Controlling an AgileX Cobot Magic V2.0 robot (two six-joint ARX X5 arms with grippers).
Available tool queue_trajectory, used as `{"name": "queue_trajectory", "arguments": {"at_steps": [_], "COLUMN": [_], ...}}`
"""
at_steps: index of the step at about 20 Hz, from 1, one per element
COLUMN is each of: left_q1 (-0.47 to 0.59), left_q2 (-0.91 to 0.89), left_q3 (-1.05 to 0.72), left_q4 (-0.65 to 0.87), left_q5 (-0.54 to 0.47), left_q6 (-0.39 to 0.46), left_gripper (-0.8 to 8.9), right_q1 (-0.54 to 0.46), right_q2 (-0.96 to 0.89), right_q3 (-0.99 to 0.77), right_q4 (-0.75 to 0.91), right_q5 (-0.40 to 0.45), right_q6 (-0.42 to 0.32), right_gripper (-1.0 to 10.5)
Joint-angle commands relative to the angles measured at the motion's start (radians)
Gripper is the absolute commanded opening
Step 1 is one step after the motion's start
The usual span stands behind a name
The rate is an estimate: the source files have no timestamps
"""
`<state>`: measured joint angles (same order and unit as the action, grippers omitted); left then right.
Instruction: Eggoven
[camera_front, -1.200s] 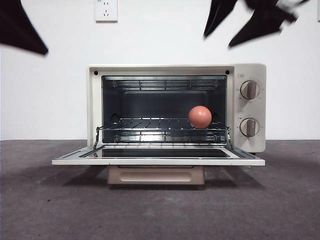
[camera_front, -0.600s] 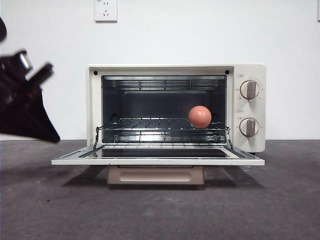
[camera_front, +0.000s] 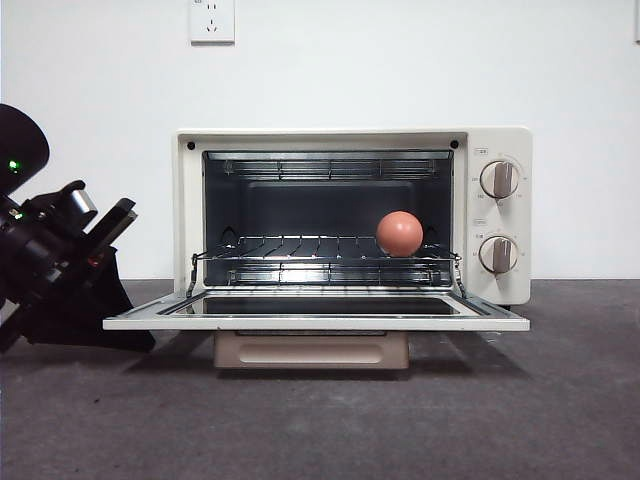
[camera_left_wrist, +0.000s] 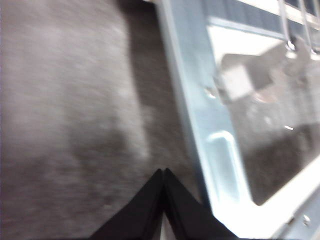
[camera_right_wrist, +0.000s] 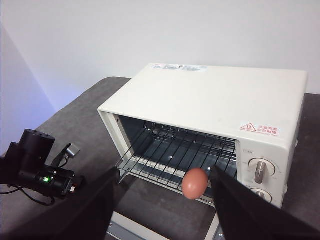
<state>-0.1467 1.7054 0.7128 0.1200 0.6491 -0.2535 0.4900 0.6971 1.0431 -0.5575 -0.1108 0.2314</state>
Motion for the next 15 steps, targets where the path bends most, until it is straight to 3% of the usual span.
{"name": "queue_trajectory", "arguments": {"at_steps": [1, 5, 9, 15], "left_q1": [-0.012, -0.002, 0.031, 0.053], "left_q2": [0.021, 0.021, 0.021, 0.021], "left_q3": [0.006, 0.006, 0.006, 0.026], "left_q4": [0.021, 0.09, 0.277, 0.671], "left_q5": [0.028, 0.15, 0.241, 0.213], "left_q6": [-0.013, -0.075, -0.239, -0.503], "left_gripper": [0.06, 0.06, 0.06, 0.06], "right_q1": [0.006, 0.006, 0.006, 0.006], "right_q2": [0.007, 0.007, 0.007, 0.007], "right_q3": [0.019, 0.019, 0.019, 0.019], "right_q4": [0.009, 0.009, 0.001, -0.026], "right_q5": [-0.001, 0.006, 0.006, 0.006], "right_q6": [-0.01, -0.01, -0.009, -0.006], "right_gripper": [2.9, 2.9, 2.9, 2.9]}}
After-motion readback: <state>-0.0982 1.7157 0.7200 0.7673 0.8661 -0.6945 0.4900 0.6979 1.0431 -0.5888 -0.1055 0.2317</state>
